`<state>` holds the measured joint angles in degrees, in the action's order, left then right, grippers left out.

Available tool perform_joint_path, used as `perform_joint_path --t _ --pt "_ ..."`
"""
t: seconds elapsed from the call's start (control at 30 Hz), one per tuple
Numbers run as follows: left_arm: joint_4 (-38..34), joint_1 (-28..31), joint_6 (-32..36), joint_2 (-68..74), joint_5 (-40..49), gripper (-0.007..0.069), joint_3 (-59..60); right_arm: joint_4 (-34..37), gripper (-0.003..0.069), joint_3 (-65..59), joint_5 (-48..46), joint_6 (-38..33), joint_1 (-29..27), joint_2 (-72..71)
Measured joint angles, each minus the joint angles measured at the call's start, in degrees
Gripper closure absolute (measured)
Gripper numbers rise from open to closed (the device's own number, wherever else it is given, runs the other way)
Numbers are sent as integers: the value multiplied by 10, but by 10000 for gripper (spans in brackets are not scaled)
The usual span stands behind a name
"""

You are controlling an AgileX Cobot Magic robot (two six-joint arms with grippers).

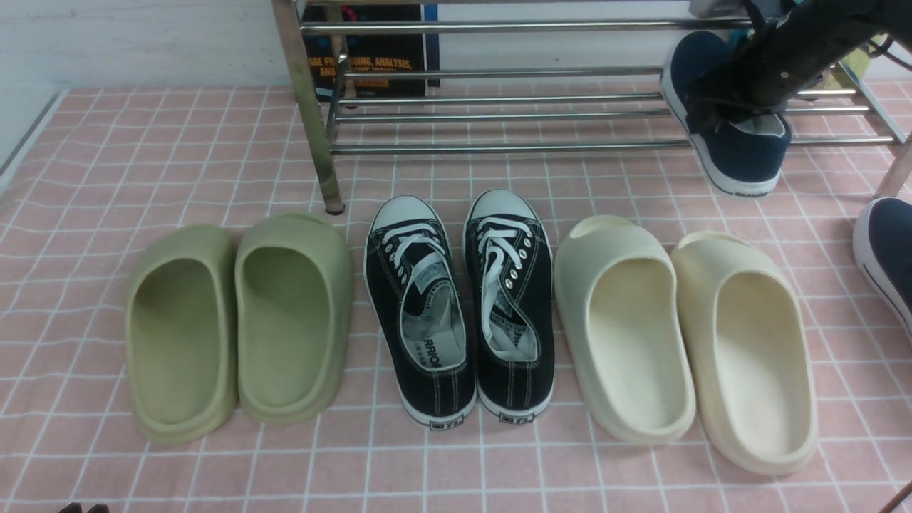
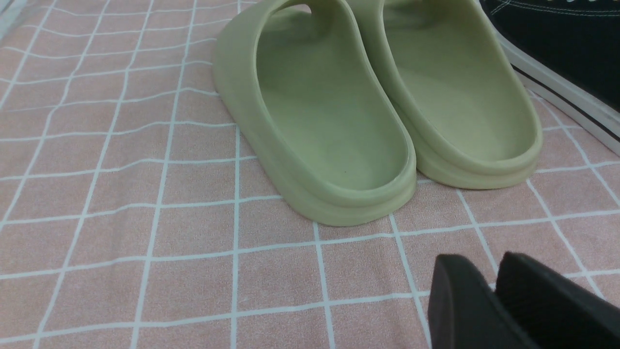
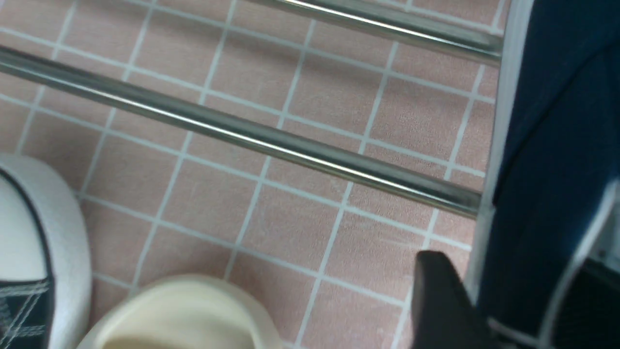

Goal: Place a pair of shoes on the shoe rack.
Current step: Use the right arm to put a shoe into the shoe rack, then use the right arm to grab the shoe closest to it

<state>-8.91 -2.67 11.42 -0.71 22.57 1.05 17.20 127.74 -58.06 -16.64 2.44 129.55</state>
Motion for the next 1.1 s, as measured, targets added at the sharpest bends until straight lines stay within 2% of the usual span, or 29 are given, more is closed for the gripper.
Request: perform_joint_path --t 0.03,0.17,0.27,0.3,0.4,0.5,0.57,0.6,0.7,0.8,0.83,0.93,0.97,1.0,1.03,1.1 --pt "0 0 0 0 0 475 0 0 287 -5 0 0 0 -21" --pt "0 0 0 0 0 475 0 -7 267 -35 -2 -2 0 -91" --pt "0 0 0 0 0 475 0 -40 267 -66 -19 -3 -5 -149" --pt "0 0 0 0 0 475 0 -74 268 -94 -37 -3 -13 -188" --pt "0 0 0 0 0 475 0 -116 269 -147 -48 26 -39 -238" --pt "0 0 0 0 0 475 0 -147 269 -246 -59 116 -103 -265" --pt "0 0 0 0 0 475 0 -159 269 -340 -67 157 -140 -263" --pt "0 0 0 0 0 475 0 -159 269 -348 -66 159 -142 -262" --pt "0 0 0 0 0 475 0 -154 269 -479 -36 166 -157 -261" --pt "0 0 0 0 0 471 0 -145 269 -532 14 151 -154 -262" --pt "0 0 0 0 0 468 0 -142 275 -567 61 138 -153 -261" --pt "0 0 0 0 0 466 0 -146 311 -603 112 132 -153 -258" --pt "0 0 0 0 0 464 0 -150 358 -615 134 130 -153 -253" --pt "0 0 0 0 0 464 0 -153 375 -617 136 130 -153 -251" --pt "0 0 0 0 0 464 0 -158 425 -617 139 130 -153 -251" --pt "0 0 0 0 0 461 0 -161 590 -618 141 129 -153 -252"
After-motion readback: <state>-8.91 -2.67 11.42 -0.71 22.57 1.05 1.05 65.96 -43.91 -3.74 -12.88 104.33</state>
